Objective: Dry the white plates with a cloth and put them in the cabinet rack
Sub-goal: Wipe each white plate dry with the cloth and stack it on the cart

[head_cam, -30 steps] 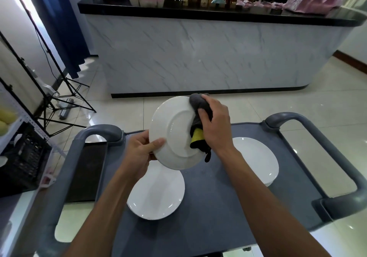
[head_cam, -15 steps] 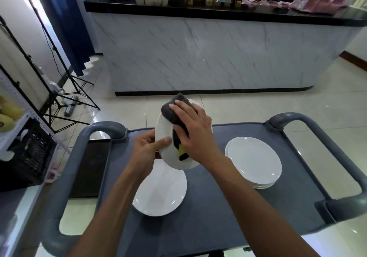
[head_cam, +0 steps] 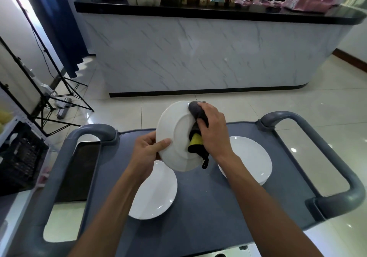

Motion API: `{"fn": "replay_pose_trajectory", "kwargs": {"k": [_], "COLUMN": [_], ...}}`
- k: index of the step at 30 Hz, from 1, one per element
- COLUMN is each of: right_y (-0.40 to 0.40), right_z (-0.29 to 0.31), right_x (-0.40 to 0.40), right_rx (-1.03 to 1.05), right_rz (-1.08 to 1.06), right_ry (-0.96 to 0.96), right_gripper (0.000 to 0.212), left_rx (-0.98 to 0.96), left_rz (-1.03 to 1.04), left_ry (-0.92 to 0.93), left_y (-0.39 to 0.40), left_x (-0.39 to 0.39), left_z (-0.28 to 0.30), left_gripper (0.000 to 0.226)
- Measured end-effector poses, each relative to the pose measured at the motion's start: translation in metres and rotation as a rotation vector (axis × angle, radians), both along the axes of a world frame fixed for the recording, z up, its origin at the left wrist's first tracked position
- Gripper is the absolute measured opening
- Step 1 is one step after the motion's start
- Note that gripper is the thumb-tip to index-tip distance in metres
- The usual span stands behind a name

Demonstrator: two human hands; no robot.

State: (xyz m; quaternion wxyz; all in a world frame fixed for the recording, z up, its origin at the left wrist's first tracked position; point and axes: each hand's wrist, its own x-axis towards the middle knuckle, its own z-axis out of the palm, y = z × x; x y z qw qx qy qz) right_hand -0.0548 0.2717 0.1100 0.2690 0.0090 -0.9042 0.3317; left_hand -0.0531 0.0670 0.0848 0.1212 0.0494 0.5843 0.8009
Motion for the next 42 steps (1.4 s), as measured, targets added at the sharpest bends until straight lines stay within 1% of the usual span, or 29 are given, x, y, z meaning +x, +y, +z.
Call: {"fn": "replay_pose_trajectory", "kwargs": {"k": [4,5,9,12,17,21,24,25,28,31,36,42], "right_y": [0.036,0.045,0.082,0.109,0.148,0.179,0.200,0.206,0.227,0.242,0.263,0.282], "right_z": [-0.008,-0.009,-0.013,-0.013,-0.011,-0.012,-0.013,-0.014,-0.018,-0.023,-0.036,-0.048], "right_x": [0.005,0.008,0.022,0.030,0.043,0.055,0.063,0.066,0.075,0.084,0.100,0.111], "right_rx": [-0.017,-0.015,0.007,0.040,-0.003,-0.031,-0.055,-0.056,-0.069,-0.089,-0.104,-0.150], "right_rz": [-0.050,-0.064,-0.107,-0.115,-0.130,-0.129,-0.133,-0.138,-0.146,-0.141,-0.139,-0.101], "right_ry": [-0.068,-0.078,-0.117,-0.113,-0.089,-0.062,-0.059,-0.055,-0.050,-0.061,-0.099,-0.122], "right_gripper": [0.044,0.045,0.045,0.045,0.045,0.044,0.044,0.044,0.044,0.042,0.043,0.044], "left_rx": [-0.026,-0.033,-0.091,-0.182,-0.435,-0.658,-0.803,-0.839,-0.977,-1.092,-1.186,-1.222], "left_rz": [0.012,0.018,0.048,0.065,0.146,0.137,0.158,0.163,0.157,0.153,0.103,0.056], "left_ry": [-0.001,-0.004,0.029,0.091,0.241,0.402,0.524,0.561,0.681,0.746,0.849,0.879], "left_y": [0.017,0.023,0.052,0.079,0.129,0.165,0.189,0.197,0.221,0.240,0.261,0.277], "left_x": [-0.002,-0.002,-0.003,-0.003,-0.002,-0.001,0.002,0.004,0.014,0.024,0.042,0.055], "left_z": [0.000,0.000,0.004,0.010,0.014,0.011,0.005,0.003,-0.004,-0.011,-0.024,-0.039], "left_gripper": [0.028,0.027,0.011,0.011,0.010,0.005,0.028,0.028,0.016,0.018,0.015,0.022]}}
